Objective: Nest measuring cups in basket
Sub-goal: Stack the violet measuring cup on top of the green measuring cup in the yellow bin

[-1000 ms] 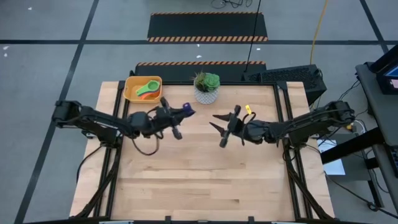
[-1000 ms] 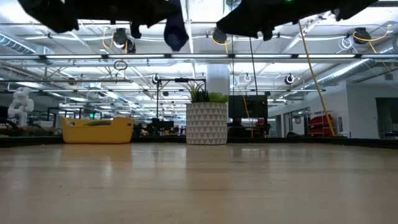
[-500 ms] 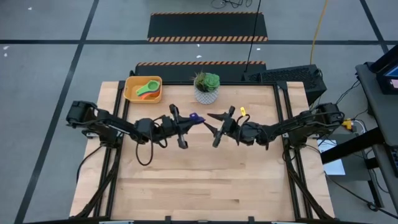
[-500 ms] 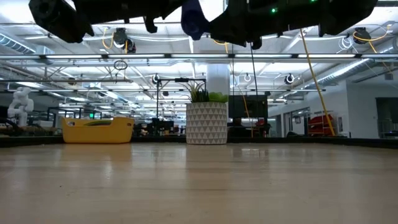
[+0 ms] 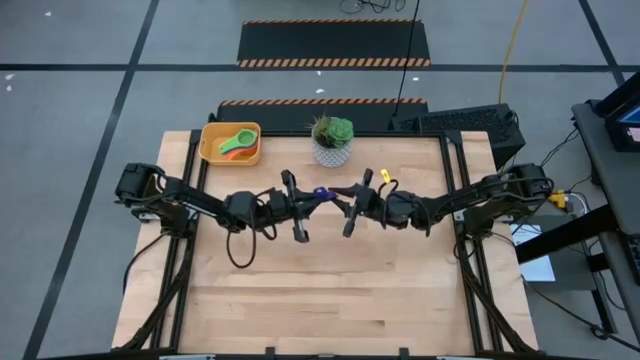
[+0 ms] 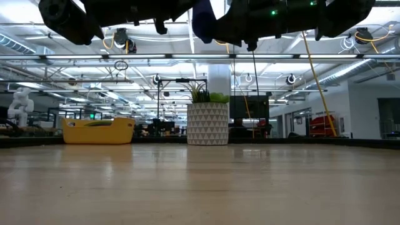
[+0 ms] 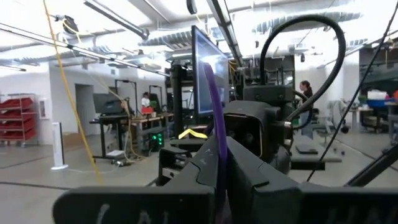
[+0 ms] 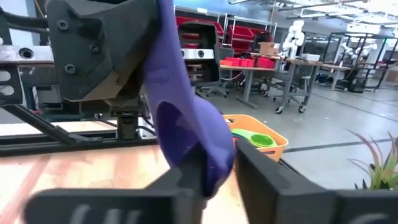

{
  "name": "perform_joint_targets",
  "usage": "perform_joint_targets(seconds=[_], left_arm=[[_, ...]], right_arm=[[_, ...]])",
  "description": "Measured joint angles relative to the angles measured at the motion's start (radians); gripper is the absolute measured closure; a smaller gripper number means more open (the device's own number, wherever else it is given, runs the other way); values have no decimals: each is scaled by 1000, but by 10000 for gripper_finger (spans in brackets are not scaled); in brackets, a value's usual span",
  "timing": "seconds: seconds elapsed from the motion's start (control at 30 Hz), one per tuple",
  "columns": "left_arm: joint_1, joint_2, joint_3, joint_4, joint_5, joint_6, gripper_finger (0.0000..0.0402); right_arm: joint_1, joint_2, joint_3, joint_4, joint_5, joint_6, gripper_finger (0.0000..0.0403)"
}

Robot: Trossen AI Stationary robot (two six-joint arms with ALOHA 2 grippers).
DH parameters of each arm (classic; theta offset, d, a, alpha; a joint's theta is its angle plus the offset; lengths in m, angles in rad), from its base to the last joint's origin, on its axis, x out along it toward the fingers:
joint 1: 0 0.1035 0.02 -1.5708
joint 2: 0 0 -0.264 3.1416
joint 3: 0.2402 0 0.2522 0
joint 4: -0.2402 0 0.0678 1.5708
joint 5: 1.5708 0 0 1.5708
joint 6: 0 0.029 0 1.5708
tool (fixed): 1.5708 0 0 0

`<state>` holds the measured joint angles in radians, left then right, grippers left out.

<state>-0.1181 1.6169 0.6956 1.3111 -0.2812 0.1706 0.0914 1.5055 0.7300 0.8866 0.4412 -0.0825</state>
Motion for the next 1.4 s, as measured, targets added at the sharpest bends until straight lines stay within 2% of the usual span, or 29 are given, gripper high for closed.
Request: perform_joint_targets(seconds=[0.13, 0.27, 0.4, 0.57, 0.63, 0.73, 0.8, 0.93, 1.0, 1.2, 1.4], left_arm=[[-4, 0, 0, -7, 2, 40, 387], [-11, -10, 0, -69, 17, 155, 368], [-39, -113, 8, -247, -74, 191, 306], [-75, -310, 27, -639, -260, 167, 232], [-100, -373, 60, -820, -297, 114, 219], [-154, -381, 185, -1102, -318, 54, 215], [-187, -333, 296, -1273, -314, 52, 218], [-234, -179, 483, -1494, -314, 129, 230], [-239, -84, 557, -1511, -309, 180, 238], [-236, 138, 648, -1527, -326, 401, 253], [-211, 276, 677, -1542, -407, 550, 229]], right_arm=[[0, -1, 1, 7, 4, -14, 386], [-1, -19, 0, -21, 9, -20, 384], [0, -85, 0, -100, 5, -13, 394], [-13, -179, 0, -264, 5, 71, 395], [-32, -210, 0, -360, 9, 133, 395], [-70, -224, 0, -504, 9, 226, 396], [-100, -222, -1, -544, -55, 272, 395], [-146, -197, 0, -554, -186, 348, 394], [-162, -184, 0, -586, -239, 380, 394], [-192, -161, -1, -712, -318, 454, 393], [-190, -161, 0, -772, -392, 505, 393]])
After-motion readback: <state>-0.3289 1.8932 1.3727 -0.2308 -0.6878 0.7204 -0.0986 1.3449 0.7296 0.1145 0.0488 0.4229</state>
